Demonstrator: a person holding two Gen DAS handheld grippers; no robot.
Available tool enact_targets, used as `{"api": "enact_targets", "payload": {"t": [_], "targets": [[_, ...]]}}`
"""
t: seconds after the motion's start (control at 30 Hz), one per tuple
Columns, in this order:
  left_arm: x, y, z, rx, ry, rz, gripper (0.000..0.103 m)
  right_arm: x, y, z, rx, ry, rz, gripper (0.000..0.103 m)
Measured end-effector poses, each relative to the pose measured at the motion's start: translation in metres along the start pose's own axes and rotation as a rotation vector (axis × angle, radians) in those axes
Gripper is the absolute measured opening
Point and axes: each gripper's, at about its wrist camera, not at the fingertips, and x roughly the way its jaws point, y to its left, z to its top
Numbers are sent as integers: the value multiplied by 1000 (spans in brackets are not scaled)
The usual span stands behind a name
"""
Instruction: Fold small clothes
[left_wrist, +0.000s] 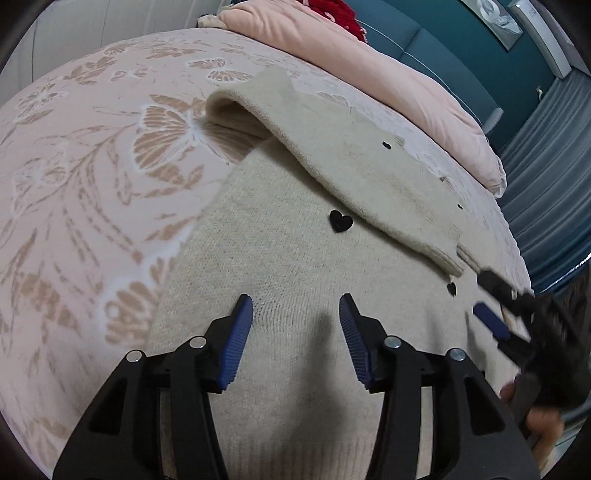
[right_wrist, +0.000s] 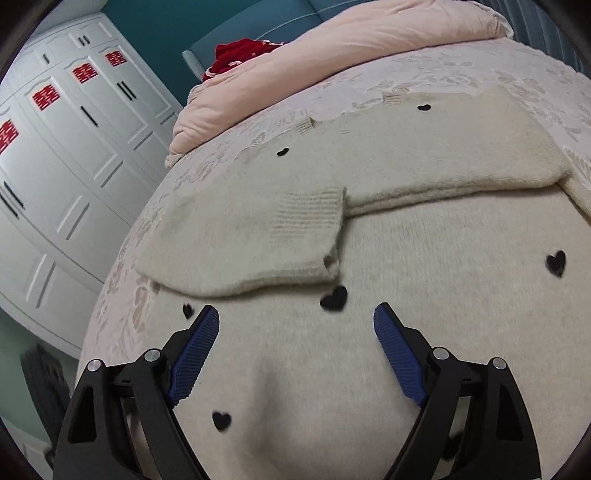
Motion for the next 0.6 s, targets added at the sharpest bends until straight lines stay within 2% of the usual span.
{"api": "enact_targets", "payload": {"t": [0.07, 0.17, 0.2, 0.23, 0.27, 0.33, 0.4, 0.5, 0.6], "targets": [[-1, -3, -5, 32, -15, 9, 48, 21, -6, 15, 84, 38, -11, 84], [1, -6, -7, 36, -24, 4, 50, 42, -11, 25, 185, 69, -1, 60], [1, -6, -5, 33, -24, -7, 53, 47, -10, 28, 189, 80, 0, 41], [1, -5, -5, 33, -24, -15, 54, 52, -7, 31, 182, 95, -12, 18], [1, -4, -5, 34, -22, -21, 54, 56, -3, 34, 171, 111, -11, 12], [2, -3, -3, 40, -17, -30, 54, 54, 9, 51, 137, 106, 4, 10], [1, -3, -3, 44, -10, -41, 54, 35, 30, 84, 73, 50, 58, 10], [1, -1, -1, 29, 2, -59, 54, -15, 69, 145, -54, -84, 123, 10], [-1, 0, 4, -14, 15, -64, 52, -68, 87, 190, -151, -246, 131, 10]]}}
